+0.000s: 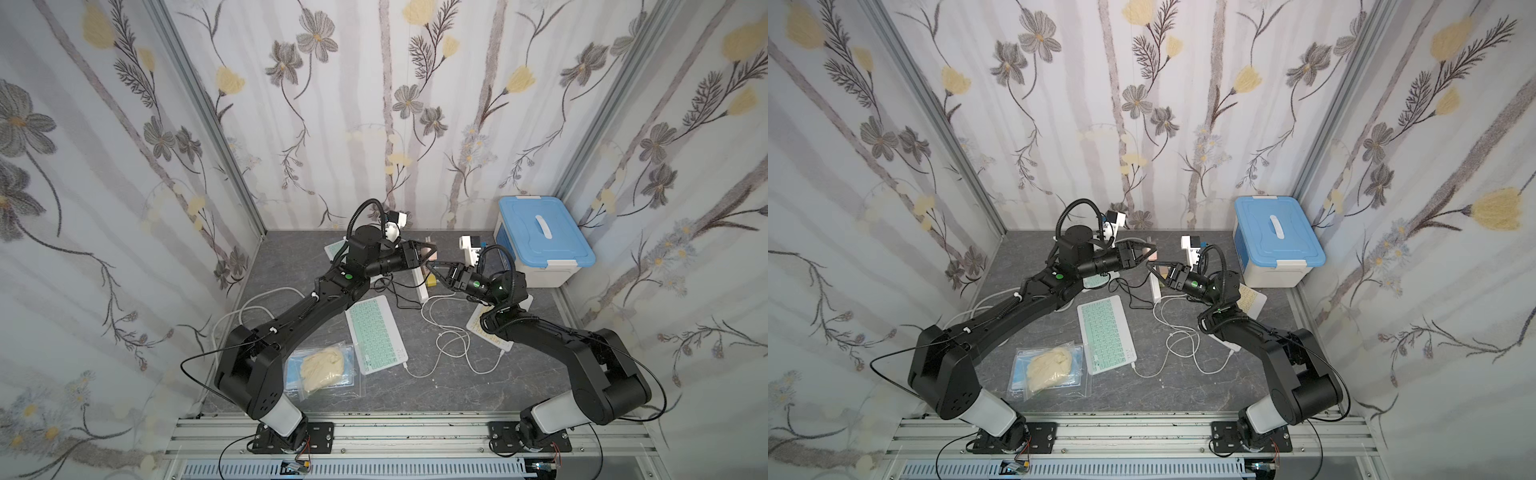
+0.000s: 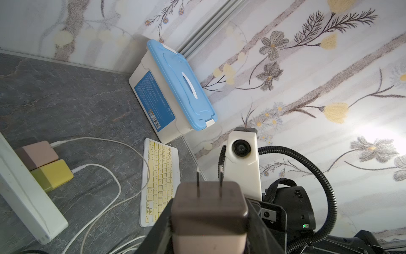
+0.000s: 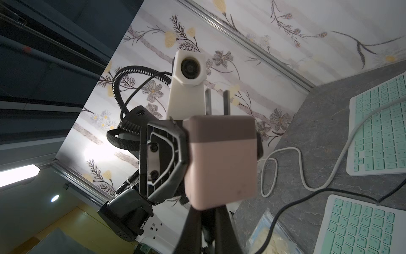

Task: Unplug the wireless keyboard
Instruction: Remove the power cord from the plug.

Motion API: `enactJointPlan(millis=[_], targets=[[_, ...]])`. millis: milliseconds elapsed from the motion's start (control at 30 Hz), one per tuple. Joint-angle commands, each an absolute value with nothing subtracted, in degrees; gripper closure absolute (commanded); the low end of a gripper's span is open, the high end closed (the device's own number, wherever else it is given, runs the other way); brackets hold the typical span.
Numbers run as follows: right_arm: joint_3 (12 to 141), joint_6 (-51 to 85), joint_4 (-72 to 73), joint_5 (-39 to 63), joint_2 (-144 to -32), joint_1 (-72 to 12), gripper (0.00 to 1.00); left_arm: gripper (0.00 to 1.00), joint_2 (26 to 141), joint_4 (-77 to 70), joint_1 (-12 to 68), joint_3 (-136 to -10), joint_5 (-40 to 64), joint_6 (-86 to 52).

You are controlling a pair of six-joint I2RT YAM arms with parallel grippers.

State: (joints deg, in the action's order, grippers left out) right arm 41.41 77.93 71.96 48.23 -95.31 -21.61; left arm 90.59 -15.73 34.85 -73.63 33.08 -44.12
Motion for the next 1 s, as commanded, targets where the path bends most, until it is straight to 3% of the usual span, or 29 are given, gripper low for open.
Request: enactJointPlan(millis=[0,967], targets=[[41.8,76.8,73.1,48.1,-95.6,-21.9,1.0,1.0,90.2,-21.4,34.5,-73.1,32.6,-46.0],[46.0,74.0,75.4,55.9,-98.7,-23.2,1.0,1.0,91.7,-25.4,31.7,-74.4,37.4,-50.4]])
